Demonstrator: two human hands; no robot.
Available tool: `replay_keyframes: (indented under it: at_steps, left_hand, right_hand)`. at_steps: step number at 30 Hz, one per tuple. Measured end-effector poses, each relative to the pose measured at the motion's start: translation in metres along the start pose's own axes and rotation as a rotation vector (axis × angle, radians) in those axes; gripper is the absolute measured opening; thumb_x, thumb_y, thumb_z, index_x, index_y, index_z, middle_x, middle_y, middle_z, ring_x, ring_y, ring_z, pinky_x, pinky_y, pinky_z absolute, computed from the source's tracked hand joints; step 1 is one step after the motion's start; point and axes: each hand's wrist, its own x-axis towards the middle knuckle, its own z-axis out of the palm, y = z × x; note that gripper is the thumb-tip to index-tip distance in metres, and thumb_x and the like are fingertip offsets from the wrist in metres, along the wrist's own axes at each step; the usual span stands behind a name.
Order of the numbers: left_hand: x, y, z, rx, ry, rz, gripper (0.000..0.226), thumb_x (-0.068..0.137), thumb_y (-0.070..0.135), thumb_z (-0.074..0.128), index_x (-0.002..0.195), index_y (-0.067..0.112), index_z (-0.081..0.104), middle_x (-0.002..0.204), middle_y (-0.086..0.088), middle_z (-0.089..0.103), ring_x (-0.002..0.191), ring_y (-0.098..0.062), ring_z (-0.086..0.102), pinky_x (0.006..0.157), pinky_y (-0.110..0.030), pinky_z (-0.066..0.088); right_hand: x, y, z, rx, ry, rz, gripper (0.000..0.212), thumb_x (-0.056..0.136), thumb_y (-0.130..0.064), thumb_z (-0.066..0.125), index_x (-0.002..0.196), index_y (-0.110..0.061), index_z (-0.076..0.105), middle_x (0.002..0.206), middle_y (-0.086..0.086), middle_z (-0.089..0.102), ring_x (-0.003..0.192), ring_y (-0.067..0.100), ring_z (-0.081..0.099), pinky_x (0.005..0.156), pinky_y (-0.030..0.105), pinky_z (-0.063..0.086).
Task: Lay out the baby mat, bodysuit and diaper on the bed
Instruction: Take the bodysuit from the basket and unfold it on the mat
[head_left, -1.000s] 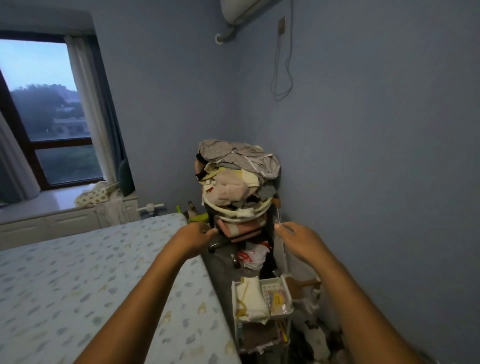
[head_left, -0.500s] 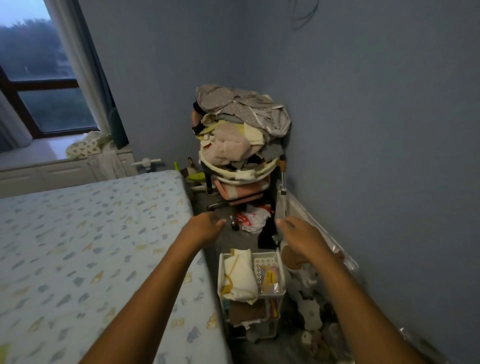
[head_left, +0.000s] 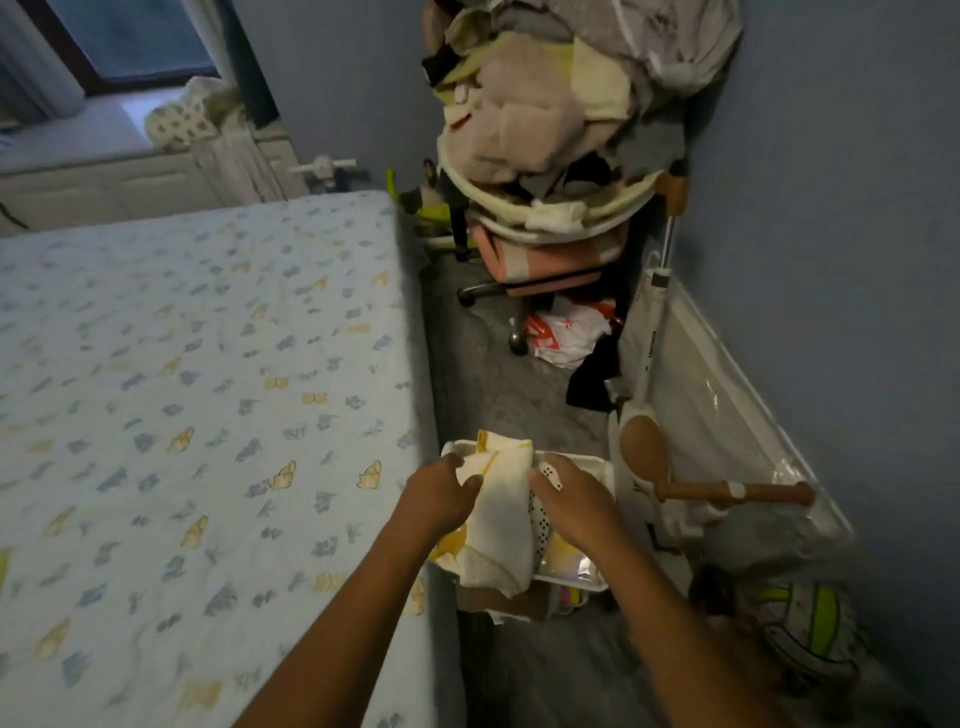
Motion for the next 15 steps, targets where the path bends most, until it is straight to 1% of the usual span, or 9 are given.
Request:
replay_keyframes:
  at_steps: [3, 4, 7, 8, 10, 12, 13, 15]
  left_hand:
    - [0.040, -0.017, 0.056, 0.026, -0.063, -0.075, 0.060, 0.096, 0.051, 0.049, 0.148, 0.024, 0.037, 0.145, -0.012, 0.049, 0.126, -0.031, 0.054, 0.102, -0.039, 0.048]
    - [0.050, -0.022, 0.072, 0.028, -0.082, -0.080, 0.062, 0.096, 0.050, 0.050, 0.150, 0.024, 0.033, 0.147, -0.013, 0.045, 0.127, -0.031, 0.053, 0.103, -0.040, 0.047]
    - [0.073, -0.038, 0.107, 0.071, -0.121, -0.096, 0.068, 0.096, 0.052, 0.049, 0.153, 0.028, 0.022, 0.151, -0.013, 0.040, 0.134, -0.031, 0.046, 0.109, -0.041, 0.041]
    - [0.079, -0.042, 0.115, 0.094, -0.128, -0.105, 0.070, 0.095, 0.054, 0.048, 0.154, 0.029, 0.018, 0.152, -0.014, 0.039, 0.135, -0.031, 0.044, 0.110, -0.043, 0.040]
    - [0.088, -0.048, 0.126, 0.111, -0.144, -0.124, 0.076, 0.093, 0.060, 0.046, 0.155, 0.035, 0.010, 0.157, -0.016, 0.030, 0.140, -0.035, 0.038, 0.114, -0.048, 0.037]
    - [0.095, -0.051, 0.133, 0.096, -0.165, -0.138, 0.083, 0.089, 0.067, 0.046, 0.154, 0.041, 0.001, 0.159, -0.017, 0.021, 0.142, -0.038, 0.032, 0.115, -0.052, 0.034]
    - [0.098, -0.053, 0.136, 0.088, -0.164, -0.140, 0.084, 0.088, 0.068, 0.047, 0.153, 0.044, -0.002, 0.160, -0.016, 0.019, 0.143, -0.037, 0.031, 0.115, -0.052, 0.034]
    - [0.103, -0.057, 0.138, 0.069, -0.127, -0.141, 0.085, 0.087, 0.068, 0.049, 0.151, 0.048, -0.003, 0.159, -0.014, 0.022, 0.142, -0.035, 0.033, 0.115, -0.049, 0.035]
  right_hand:
    - [0.046, 0.036, 0.039, -0.007, -0.050, 0.004, 0.055, 0.096, -0.051, 0.041, 0.145, -0.027, 0.039, 0.137, 0.006, 0.057, 0.122, 0.027, 0.054, 0.102, 0.040, 0.042]
    - [0.058, 0.047, 0.051, -0.008, -0.067, 0.017, 0.056, 0.096, -0.050, 0.042, 0.147, -0.027, 0.036, 0.140, 0.007, 0.055, 0.125, 0.028, 0.051, 0.103, 0.040, 0.041]
    - [0.087, 0.073, 0.084, 0.011, -0.116, 0.015, 0.064, 0.095, -0.046, 0.047, 0.152, -0.030, 0.023, 0.152, 0.011, 0.038, 0.138, 0.031, 0.037, 0.110, 0.045, 0.036]
    - [0.094, 0.079, 0.093, 0.009, -0.137, 0.005, 0.066, 0.094, -0.046, 0.049, 0.152, -0.031, 0.021, 0.154, 0.012, 0.034, 0.140, 0.031, 0.034, 0.111, 0.045, 0.034]
    - [0.105, 0.088, 0.108, 0.018, -0.159, -0.007, 0.069, 0.093, -0.044, 0.052, 0.152, -0.034, 0.017, 0.155, 0.013, 0.030, 0.140, 0.032, 0.031, 0.110, 0.044, 0.032]
    - [0.112, 0.093, 0.120, 0.027, -0.143, -0.014, 0.073, 0.092, -0.040, 0.055, 0.152, -0.036, 0.013, 0.153, 0.015, 0.031, 0.138, 0.033, 0.032, 0.109, 0.044, 0.033]
    - [0.115, 0.094, 0.125, 0.032, -0.128, -0.016, 0.075, 0.091, -0.038, 0.056, 0.152, -0.037, 0.011, 0.152, 0.015, 0.033, 0.136, 0.033, 0.034, 0.108, 0.045, 0.034]
    - [0.119, 0.094, 0.130, 0.056, -0.112, -0.022, 0.079, 0.090, -0.034, 0.059, 0.151, -0.038, 0.009, 0.151, 0.015, 0.033, 0.134, 0.032, 0.036, 0.107, 0.046, 0.036]
